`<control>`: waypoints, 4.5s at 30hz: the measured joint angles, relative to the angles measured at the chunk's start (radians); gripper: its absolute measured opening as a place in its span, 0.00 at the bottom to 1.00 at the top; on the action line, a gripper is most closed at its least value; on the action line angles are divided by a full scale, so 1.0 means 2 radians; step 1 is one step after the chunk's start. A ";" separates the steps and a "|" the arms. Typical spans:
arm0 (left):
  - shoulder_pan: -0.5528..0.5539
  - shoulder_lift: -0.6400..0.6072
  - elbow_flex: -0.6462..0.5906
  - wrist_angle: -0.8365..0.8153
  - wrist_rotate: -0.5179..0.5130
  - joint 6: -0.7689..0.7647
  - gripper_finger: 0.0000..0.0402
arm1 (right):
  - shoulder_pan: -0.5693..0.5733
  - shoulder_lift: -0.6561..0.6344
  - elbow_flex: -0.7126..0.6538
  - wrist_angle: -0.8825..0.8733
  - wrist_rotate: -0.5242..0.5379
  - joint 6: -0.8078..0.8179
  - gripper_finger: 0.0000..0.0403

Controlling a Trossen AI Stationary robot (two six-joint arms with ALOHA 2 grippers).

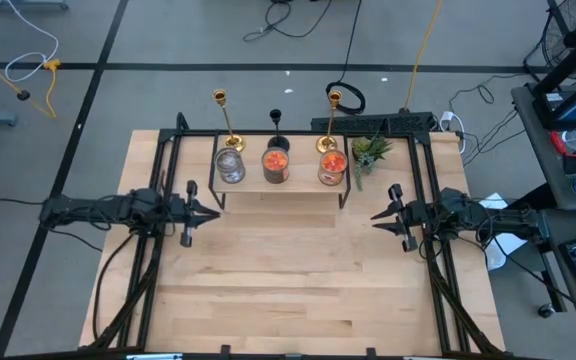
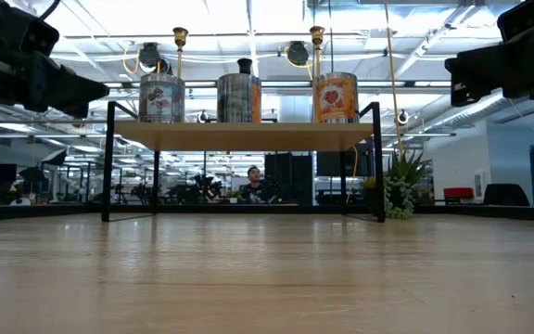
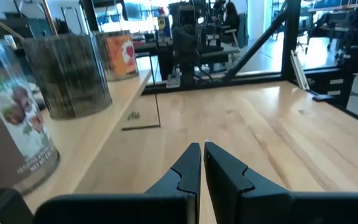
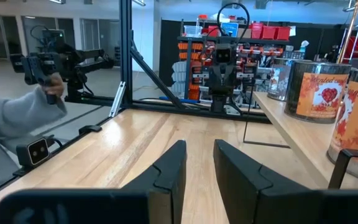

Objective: Pick & Place candle stick holders
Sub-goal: Return to Home Position

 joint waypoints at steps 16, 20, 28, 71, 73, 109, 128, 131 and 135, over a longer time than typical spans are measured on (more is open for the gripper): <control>0.000 0.026 -0.001 0.009 0.000 -0.002 0.06 | 0.000 0.000 0.000 0.010 -0.002 -0.005 0.19; 0.000 0.025 -0.001 0.010 0.000 -0.002 0.06 | 0.000 0.000 0.000 0.010 -0.002 -0.005 0.19; 0.000 0.025 -0.001 0.011 0.000 -0.002 0.06 | 0.000 0.000 -0.001 0.011 -0.002 -0.005 0.19; -0.037 0.025 -0.001 0.012 0.001 -0.002 0.06 | 0.000 0.000 -0.001 0.011 -0.002 -0.005 0.19; -0.037 0.025 -0.001 0.012 0.001 -0.002 0.06 | 0.000 0.000 -0.001 0.011 -0.002 -0.005 0.19; -0.037 0.025 0.000 0.012 0.001 -0.002 0.06 | 0.001 0.000 -0.001 0.011 -0.002 -0.005 0.19; -0.037 0.025 0.000 0.012 0.001 -0.002 0.06 | 0.000 0.000 -0.001 0.011 -0.002 -0.005 0.19; -0.037 0.025 0.000 0.012 0.001 -0.002 0.06 | 0.001 0.000 -0.001 0.011 -0.002 -0.005 0.19; -0.037 0.025 0.000 0.012 0.001 -0.002 0.06 | 0.001 0.000 -0.001 0.011 -0.002 -0.005 0.19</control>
